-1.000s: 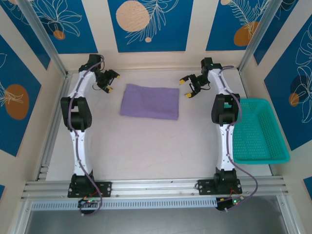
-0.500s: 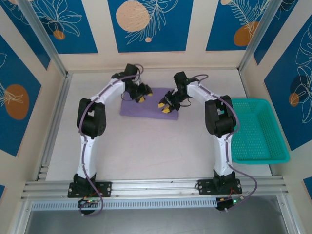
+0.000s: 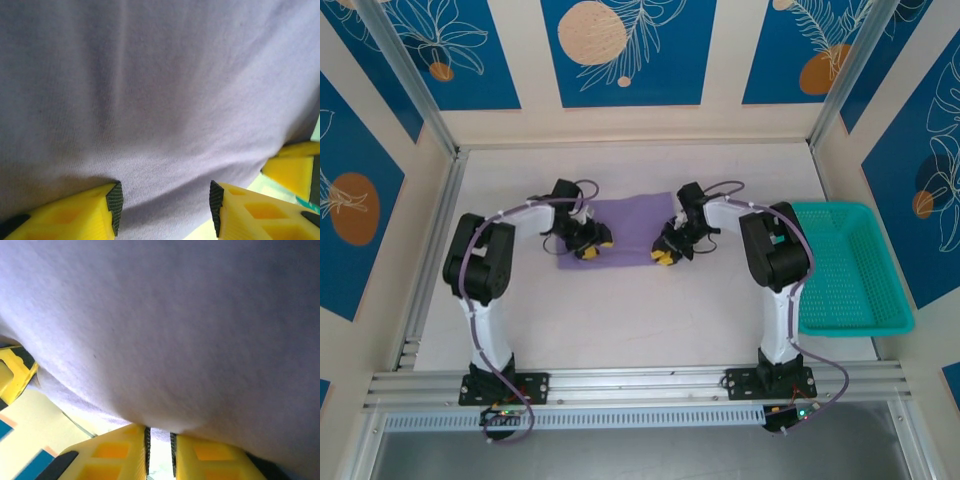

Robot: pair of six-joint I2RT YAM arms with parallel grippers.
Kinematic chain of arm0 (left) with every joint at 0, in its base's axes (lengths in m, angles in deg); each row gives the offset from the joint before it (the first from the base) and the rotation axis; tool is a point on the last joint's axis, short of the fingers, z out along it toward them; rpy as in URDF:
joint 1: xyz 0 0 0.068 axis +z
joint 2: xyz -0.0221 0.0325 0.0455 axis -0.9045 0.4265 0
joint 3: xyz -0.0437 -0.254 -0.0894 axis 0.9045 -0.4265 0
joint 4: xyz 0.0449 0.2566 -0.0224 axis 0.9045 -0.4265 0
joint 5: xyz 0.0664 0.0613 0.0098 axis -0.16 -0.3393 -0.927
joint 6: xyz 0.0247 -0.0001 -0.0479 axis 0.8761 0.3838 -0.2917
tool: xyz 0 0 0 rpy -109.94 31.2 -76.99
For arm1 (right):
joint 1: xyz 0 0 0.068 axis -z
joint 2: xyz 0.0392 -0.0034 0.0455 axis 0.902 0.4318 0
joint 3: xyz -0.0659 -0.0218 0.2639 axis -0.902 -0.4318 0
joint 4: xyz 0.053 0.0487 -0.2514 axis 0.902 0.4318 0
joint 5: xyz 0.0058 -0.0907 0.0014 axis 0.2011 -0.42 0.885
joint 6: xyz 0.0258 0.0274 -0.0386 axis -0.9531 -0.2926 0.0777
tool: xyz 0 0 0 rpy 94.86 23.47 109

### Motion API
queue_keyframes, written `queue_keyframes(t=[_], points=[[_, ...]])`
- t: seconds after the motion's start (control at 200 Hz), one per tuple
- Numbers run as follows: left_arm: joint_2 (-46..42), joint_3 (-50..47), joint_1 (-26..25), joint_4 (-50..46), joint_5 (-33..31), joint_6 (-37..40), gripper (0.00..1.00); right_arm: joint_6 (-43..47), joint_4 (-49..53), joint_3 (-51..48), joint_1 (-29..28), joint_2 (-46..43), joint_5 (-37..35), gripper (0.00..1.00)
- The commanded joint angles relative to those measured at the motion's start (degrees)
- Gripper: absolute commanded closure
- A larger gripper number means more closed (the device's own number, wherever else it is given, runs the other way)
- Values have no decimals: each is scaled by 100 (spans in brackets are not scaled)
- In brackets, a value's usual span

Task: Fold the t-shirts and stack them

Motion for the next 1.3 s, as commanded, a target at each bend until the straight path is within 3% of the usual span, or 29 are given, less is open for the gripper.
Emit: queue_keyframes(t=[0.0, 0.175, 0.26, 0.43, 0.71, 0.84, 0.97, 1.295], points=[[-74, -1161, 440, -378, -353, 323, 46, 288, 54, -869, 145, 68, -576, 78], [-733, -1461, 938, -567, -294, 310, 31, 224, -431, -1462, 56, -523, -164, 78], [-1009, -1060, 1157, -782, -219, 185, 23, 288, -560, -1440, -9, -874, 134, 76], [-1055, 369, 1371, -1202, -123, 70, 18, 297, -689, -640, 4, -1018, 468, 73], [346, 1947, 1527, -1364, -398, 288, 52, -501, -117, 2497, -200, 913, 313, 75], [914, 2102, 1587, -1274, -397, 425, 60, -900, 176, 3545, -309, 1795, 304, 76], [1152, 2086, 1843, -1134, -765, 444, 62, -1008, 478, 4043, -320, 2350, 225, 76], [1499, 2142, 2617, -563, -229, -141, 55, -1121, 794, 4177, -14, 2930, 130, 77]])
